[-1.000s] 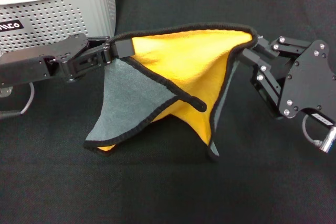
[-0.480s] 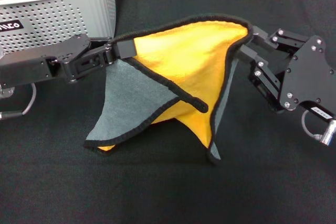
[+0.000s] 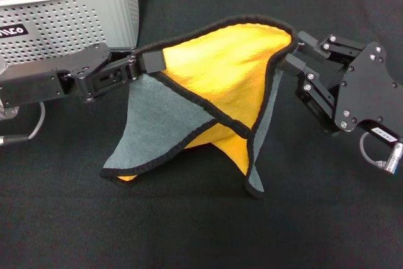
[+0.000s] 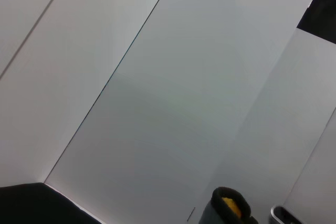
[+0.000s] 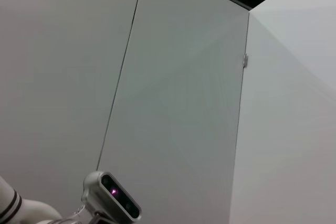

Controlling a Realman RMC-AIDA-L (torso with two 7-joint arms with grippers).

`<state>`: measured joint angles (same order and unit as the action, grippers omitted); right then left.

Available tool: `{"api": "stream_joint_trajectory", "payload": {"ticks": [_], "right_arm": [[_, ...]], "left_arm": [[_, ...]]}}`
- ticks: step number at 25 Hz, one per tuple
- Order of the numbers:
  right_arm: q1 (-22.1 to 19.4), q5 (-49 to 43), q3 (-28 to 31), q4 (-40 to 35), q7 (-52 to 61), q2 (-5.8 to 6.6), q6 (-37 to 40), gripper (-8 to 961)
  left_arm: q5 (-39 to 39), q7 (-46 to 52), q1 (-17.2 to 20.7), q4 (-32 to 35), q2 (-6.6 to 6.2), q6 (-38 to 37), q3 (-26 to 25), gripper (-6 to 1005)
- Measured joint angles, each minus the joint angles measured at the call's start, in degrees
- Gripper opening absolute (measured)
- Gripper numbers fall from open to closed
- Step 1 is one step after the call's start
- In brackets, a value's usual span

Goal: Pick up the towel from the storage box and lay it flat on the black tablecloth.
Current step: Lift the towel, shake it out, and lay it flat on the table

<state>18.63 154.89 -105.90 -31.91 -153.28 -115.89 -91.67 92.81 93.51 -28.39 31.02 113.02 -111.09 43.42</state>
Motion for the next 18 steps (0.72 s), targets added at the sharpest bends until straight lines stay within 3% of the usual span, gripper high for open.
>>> {"api": "stream_joint_trajectory", "payload": {"ticks": [18], "right_arm": [[2.2, 0.6, 0.4, 2.8, 2.9, -0.21, -0.3, 288]], "left_arm": [[0.1, 0.0, 0.1, 0.0, 0.18, 0.0, 0.2, 23]]}}
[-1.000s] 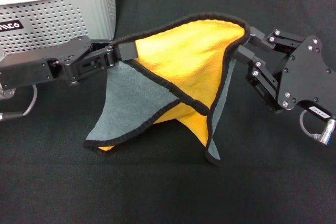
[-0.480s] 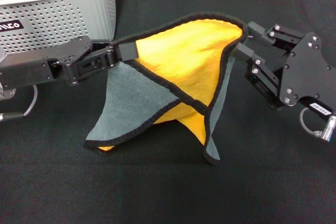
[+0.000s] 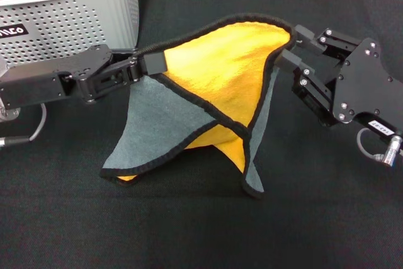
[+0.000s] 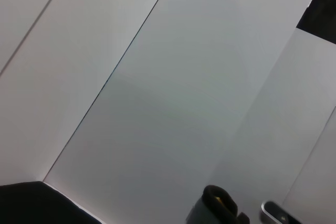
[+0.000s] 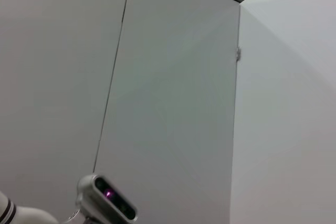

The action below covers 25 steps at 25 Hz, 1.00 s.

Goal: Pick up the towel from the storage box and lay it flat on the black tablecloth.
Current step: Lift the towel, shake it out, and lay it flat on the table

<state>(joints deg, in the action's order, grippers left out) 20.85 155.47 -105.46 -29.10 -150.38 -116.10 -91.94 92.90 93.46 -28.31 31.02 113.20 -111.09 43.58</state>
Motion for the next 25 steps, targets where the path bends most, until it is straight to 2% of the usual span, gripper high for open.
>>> {"api": "stream_joint_trajectory", "payload": {"ticks": [10, 16, 25], "right_arm": [[1.5, 1.4, 2.3, 0.2, 7.4, 0.03, 0.3, 285], [2.3, 1.0, 2.3, 0.9, 9.9, 0.08, 3.0, 284], [3.2, 0.8, 1.7, 3.9, 12.9, 0.10, 3.1, 283]], "left_arm": [[0.5, -0.2, -0.1, 0.0, 0.46, 0.0, 0.0, 23], [0.4, -0.2, -0.2, 0.0, 0.45, 0.0, 0.0, 23], [-0.1, -0.2, 0.0, 0.1, 0.43, 0.0, -0.3, 24]]}}
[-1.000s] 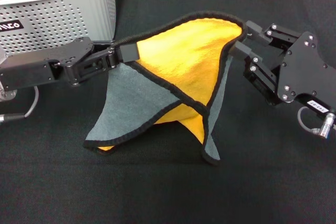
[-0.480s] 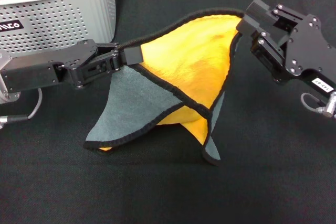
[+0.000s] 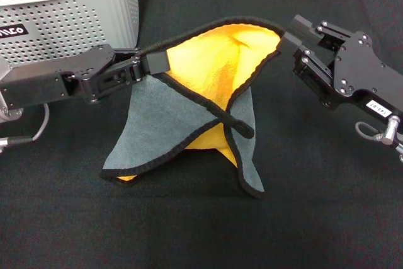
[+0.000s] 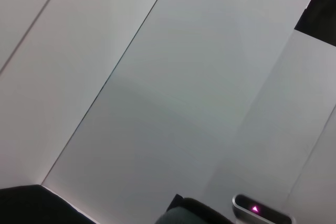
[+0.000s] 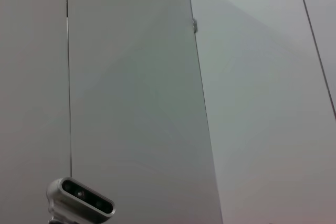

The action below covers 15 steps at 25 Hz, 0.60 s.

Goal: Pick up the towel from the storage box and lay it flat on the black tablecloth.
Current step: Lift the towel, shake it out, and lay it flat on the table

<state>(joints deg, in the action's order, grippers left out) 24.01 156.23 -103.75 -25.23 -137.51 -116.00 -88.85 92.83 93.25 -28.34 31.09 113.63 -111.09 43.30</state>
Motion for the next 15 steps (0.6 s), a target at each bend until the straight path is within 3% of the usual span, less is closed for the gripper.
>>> {"api": "stream_joint_trajectory", "payload": {"ticks": [15], "right_arm": [[1.3, -3.9, 0.1, 0.1, 12.1, 0.26, 2.1, 280]], "left_arm": [[-0.8, -1.9, 0.1, -0.1, 0.11, 0.0, -0.2, 23]]}}
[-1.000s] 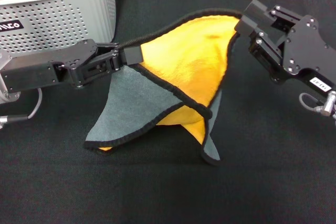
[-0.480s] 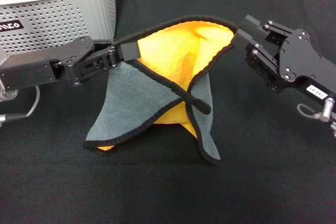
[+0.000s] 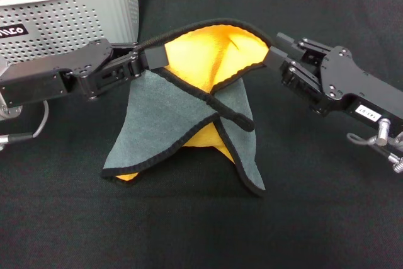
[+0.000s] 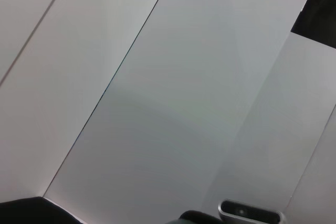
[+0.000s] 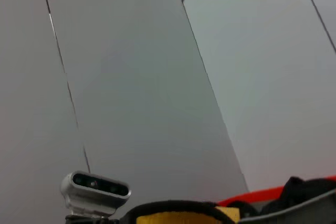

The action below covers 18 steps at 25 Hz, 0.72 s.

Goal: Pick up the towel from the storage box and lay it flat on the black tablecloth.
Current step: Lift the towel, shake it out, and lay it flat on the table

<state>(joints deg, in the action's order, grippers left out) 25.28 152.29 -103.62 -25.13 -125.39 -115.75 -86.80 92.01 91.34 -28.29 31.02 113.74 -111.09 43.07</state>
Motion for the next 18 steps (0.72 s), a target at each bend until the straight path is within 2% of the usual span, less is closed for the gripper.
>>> {"api": "stream_joint_trajectory", "payload": {"ticks": [18], "right_arm": [[1.2, -4.2, 0.0, 0.5, 10.7, 0.09, 0.9, 266]], "left_arm": [[-0.1, -0.9, 0.2, 0.0, 0.58, 0.0, 0.0, 24]]}}
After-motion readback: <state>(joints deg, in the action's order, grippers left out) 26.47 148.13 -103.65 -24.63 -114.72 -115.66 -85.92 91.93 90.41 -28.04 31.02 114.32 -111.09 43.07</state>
